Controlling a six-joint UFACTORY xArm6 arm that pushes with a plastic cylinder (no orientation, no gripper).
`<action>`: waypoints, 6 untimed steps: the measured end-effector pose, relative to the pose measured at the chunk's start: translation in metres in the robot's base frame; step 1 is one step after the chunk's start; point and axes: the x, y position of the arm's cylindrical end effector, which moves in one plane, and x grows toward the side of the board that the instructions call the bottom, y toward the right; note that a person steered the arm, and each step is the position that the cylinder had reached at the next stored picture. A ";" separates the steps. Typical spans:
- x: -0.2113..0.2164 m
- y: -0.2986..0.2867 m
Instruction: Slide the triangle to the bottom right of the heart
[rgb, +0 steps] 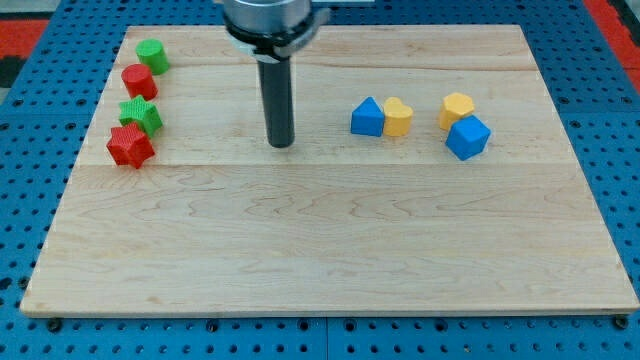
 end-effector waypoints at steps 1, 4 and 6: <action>-0.019 0.056; -0.003 0.118; 0.038 0.166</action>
